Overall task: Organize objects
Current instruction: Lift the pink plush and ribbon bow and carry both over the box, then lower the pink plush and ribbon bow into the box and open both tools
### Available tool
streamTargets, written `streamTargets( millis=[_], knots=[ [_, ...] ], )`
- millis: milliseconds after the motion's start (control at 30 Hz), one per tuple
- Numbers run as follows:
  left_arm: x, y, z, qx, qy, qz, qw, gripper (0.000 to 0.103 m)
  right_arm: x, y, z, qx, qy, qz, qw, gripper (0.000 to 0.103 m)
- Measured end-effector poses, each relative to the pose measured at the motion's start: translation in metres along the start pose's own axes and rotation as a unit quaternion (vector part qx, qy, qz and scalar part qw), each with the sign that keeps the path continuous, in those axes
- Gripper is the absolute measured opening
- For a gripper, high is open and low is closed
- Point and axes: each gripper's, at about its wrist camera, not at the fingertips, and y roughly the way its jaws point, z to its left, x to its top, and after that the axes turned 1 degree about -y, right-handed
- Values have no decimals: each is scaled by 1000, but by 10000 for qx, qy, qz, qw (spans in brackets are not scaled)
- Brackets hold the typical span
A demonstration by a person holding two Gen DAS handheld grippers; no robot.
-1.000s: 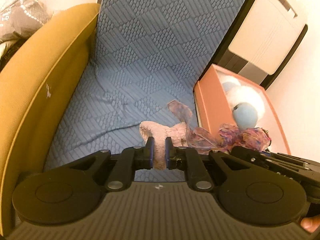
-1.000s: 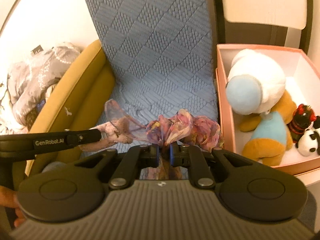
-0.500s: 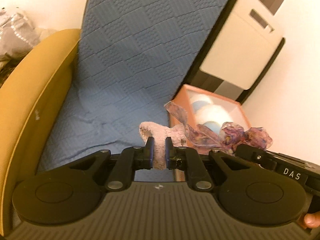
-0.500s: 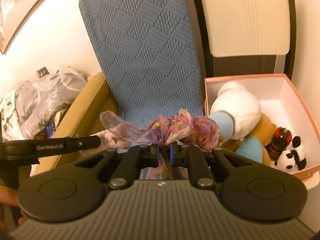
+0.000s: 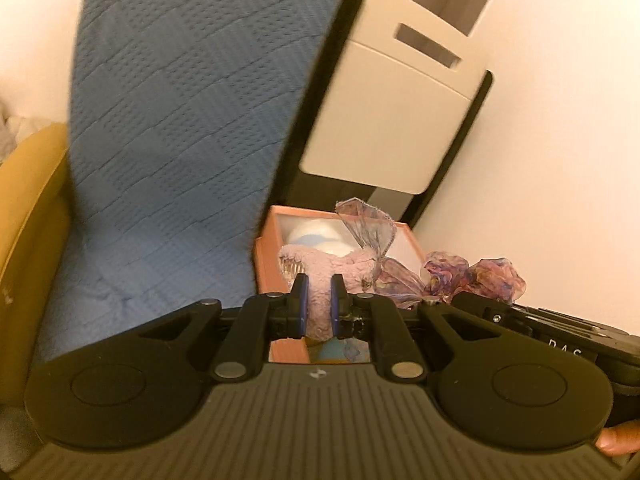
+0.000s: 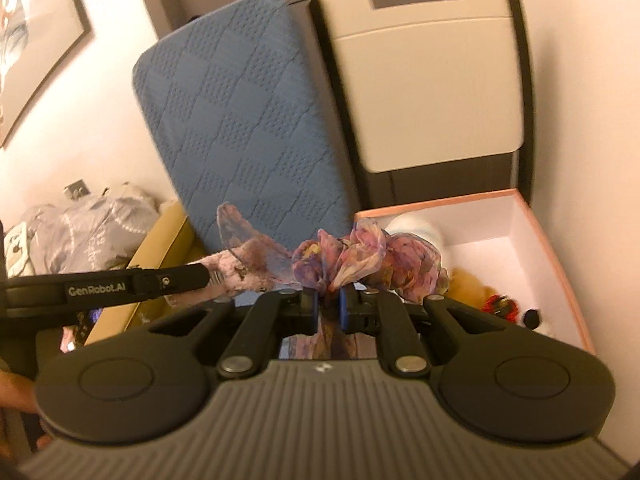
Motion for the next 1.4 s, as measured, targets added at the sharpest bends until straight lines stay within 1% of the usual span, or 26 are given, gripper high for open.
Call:
streamTargets(
  millis=[167, 367, 500, 667, 833, 967, 1067, 1200, 1333, 1367, 1400],
  knots=[
    [8, 24, -34, -163, 129, 62, 9998, 13, 7, -10, -37, -181, 231, -112, 9995, 13],
    [11, 72, -70, -377, 237, 279, 9986, 13, 11, -9, -88, -457, 531, -96, 9975, 13],
    [10, 110, -92, -463, 317, 495, 9972, 14, 11, 0, -122, -658, 689, -2, 9954, 13],
    [3, 156, -109, -509, 344, 804, 9949, 14, 5, 21, -159, -849, 887, 188, 9923, 13],
    [-9, 196, -115, -466, 360, 1098, 9922, 14, -4, 47, -186, -897, 997, 416, 9901, 13],
    [-20, 219, -112, -343, 357, 1337, 9898, 14, -13, 72, -197, -817, 1022, 635, 9894, 13],
    [-25, 227, -107, -294, 307, 1428, 9888, 14, -23, 90, -203, -777, 1054, 811, 9881, 13],
    [-28, 235, -102, -218, 245, 1489, 9883, 14, -32, 104, -209, -749, 1055, 1013, 9864, 14],
    [-27, 234, -99, -187, 218, 1473, 9887, 14, -34, 109, -214, -716, 1128, 1071, 9852, 15],
    [-27, 233, -98, -190, 200, 1465, 9888, 14, -33, 109, -214, -736, 1131, 1056, 9852, 16],
    [-26, 231, -97, -198, 182, 1450, 9891, 14, -33, 108, -214, -770, 1135, 1037, 9851, 19]
  ],
)
